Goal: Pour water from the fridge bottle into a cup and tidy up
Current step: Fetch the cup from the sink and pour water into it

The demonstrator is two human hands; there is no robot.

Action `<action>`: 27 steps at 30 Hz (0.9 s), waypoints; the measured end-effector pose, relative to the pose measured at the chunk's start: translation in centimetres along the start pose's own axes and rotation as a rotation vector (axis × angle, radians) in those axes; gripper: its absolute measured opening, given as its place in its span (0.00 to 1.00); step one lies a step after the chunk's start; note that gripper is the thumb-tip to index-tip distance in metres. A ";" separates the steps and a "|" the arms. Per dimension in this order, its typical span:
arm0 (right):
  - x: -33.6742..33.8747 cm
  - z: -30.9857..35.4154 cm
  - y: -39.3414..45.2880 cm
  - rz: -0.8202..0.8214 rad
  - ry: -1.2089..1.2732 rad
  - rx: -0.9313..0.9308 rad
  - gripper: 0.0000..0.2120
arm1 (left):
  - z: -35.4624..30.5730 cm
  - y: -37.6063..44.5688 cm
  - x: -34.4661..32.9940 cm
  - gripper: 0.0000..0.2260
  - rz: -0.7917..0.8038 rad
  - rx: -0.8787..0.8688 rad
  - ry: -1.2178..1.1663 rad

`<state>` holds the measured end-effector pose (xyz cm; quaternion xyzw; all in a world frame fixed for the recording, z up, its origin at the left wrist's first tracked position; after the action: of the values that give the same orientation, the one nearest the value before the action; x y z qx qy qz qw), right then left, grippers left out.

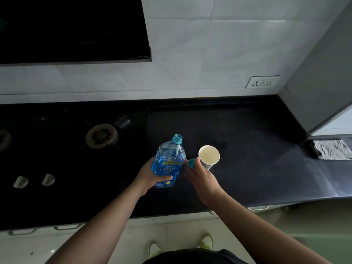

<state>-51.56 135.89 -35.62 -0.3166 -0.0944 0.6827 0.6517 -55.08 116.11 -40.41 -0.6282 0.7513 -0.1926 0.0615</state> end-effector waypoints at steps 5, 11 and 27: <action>0.6 -0.1 -0.4 0.035 0.115 -0.018 0.16 | -0.7 -0.8 0.0 0.31 -0.030 0.016 0.037; 1.2 -0.8 -0.5 0.030 0.050 0.003 0.20 | -2.0 -1.2 0.6 0.34 -0.046 0.021 0.175; 2.3 -0.7 0.1 0.111 0.170 -0.029 0.15 | -5.0 -1.1 -0.8 0.30 -0.192 -0.036 0.586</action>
<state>-51.14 137.86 -36.96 -0.3877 -0.0309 0.6869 0.6139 -55.55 117.81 -35.52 -0.6150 0.6777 -0.3569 -0.1873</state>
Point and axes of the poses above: each hand's wrist, its own y-axis towards the middle knuckle, its own x-axis out of the back of the hand, z = x × y, the point moved 2 cm from there along y, towards the middle knuckle, and after that the axes turned 5 degrees about -y, right-handed, at the moved point
